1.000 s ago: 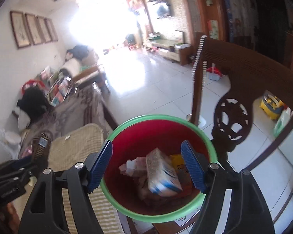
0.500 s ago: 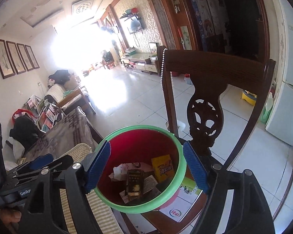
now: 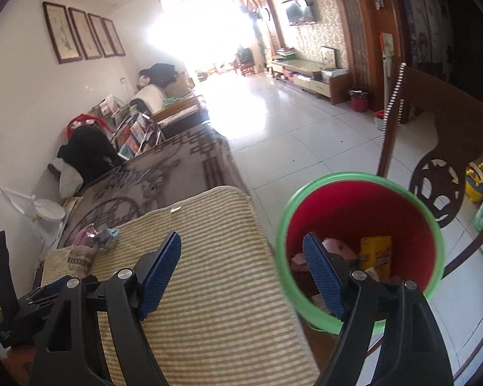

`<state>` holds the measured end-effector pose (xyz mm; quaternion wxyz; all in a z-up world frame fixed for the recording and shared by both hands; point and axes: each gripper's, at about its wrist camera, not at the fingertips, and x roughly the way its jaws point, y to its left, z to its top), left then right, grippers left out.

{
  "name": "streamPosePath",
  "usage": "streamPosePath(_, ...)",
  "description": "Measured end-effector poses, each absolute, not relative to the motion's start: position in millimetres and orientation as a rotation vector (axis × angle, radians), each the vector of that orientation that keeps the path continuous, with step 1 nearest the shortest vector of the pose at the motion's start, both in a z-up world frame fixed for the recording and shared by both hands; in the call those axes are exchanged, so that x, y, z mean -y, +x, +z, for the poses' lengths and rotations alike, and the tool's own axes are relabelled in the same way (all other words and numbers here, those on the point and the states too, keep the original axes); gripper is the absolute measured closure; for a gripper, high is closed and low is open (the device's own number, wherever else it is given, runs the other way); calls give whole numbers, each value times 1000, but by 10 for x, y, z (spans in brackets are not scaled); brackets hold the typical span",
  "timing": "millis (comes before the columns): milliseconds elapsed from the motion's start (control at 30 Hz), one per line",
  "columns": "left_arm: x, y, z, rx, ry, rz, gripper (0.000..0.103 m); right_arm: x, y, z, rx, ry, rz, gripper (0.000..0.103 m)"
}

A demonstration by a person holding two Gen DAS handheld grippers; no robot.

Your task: Collect trash

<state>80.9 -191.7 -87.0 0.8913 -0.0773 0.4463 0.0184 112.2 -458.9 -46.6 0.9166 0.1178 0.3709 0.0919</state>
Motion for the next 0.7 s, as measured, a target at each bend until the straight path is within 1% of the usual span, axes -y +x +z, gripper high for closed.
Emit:
streamPosePath(200,679,675,-984,-941,-224,210,16,3694,1156,-586,-835,192,279,28)
streamPosePath(333,163,740,-1077,-964,-254,235,16,3237,1136,-687,-881,202,301,28)
streamPosePath(467,-139,982,-1237,-1000,-251,202,16,2922,1055,-766,-909,196,289,28)
streamPosePath(567,-212,1197,-1358,-1019,-253,163,17,2797,958,-798,-923,194,262,28)
streamPosePath(667,-203,1433,-1540,-1073,-242,113,22,2768,898,-815,-938,187,225,28)
streamPosePath(700,-177,1512,-1625,-1107,-243,89,28,2773,876,-815,-939,190,208,28)
